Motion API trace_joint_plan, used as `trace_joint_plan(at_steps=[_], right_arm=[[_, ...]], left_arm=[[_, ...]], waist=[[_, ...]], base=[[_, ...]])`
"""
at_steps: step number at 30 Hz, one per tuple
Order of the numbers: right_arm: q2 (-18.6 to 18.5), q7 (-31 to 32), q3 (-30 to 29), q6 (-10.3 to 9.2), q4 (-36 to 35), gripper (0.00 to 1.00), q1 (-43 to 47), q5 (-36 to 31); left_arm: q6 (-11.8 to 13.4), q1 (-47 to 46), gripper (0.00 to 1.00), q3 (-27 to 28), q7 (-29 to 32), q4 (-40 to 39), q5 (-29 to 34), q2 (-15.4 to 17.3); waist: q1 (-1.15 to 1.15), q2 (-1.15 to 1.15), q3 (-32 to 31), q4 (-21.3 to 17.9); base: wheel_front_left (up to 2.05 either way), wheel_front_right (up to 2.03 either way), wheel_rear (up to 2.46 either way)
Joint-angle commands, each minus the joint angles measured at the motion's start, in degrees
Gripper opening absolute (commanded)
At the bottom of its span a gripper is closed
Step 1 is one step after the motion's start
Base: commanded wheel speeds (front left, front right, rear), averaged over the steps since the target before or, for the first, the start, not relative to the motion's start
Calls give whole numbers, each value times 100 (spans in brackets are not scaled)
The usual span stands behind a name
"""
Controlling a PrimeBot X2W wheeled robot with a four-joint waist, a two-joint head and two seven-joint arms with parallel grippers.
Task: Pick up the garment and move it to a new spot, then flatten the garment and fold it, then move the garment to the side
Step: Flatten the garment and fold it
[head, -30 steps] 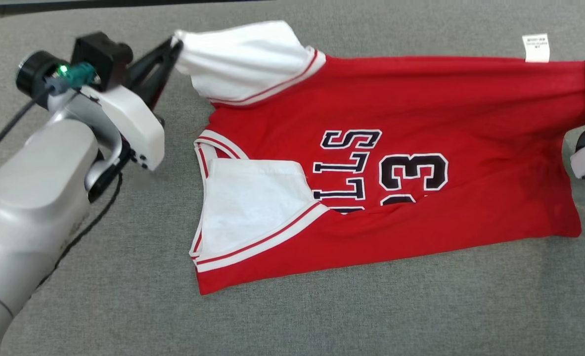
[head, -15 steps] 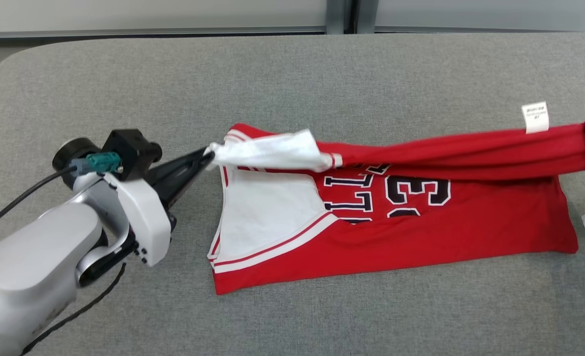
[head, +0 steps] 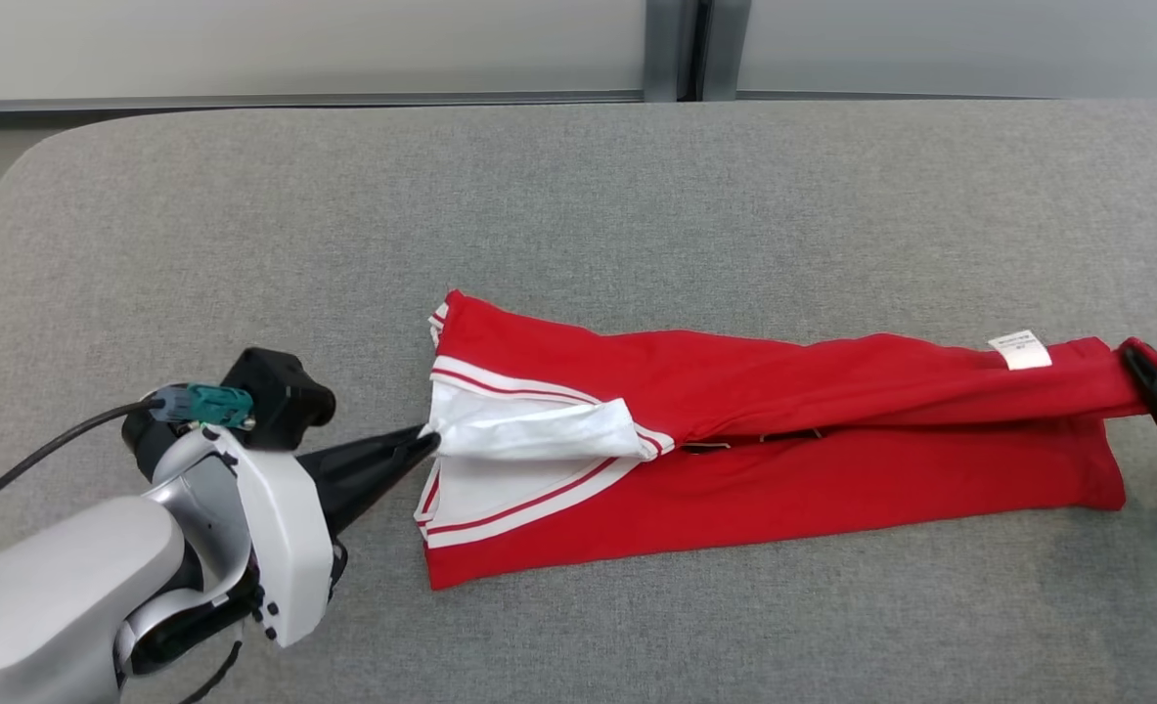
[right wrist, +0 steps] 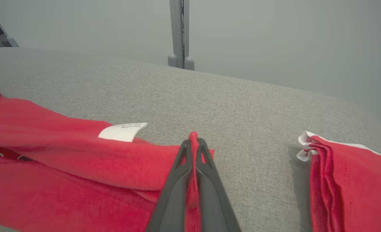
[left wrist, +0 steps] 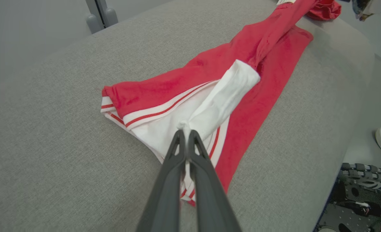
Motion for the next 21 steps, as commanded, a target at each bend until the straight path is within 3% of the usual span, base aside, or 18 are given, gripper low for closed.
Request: trace_joint_plan(at_steps=[1,10,11,12,15,21], right_arm=[[-51,-8,40,-11,-32,0,41,51],[-414,222,693,-11,-115,0,22,270],[-429,279,725,-11,-84,61,19,340],[-425,354,791,-11,-81,100,31,404],[-471,550,928,-11,-36,100,54,567],[-234,419,526,-6,578,100,-9,1157]], left_arm=[[-6,83,0,6,22,-26,-35,23],[-6,334,0,-2,468,-110,-186,112],[-6,384,0,-2,565,-66,-233,122],[-6,441,26,-1,693,-30,-253,124],[-6,529,100,2,835,19,-243,91],[-6,621,100,36,547,222,-165,-28]], waist=[[0,0,-12,-18],[0,0,-58,-125],[0,0,-62,-136],[0,0,-67,-146],[0,0,-88,-174],[0,0,-148,-189]], base=[[0,0,0],[0,0,0],[0,0,0],[0,0,0],[0,0,0],[0,0,0]])
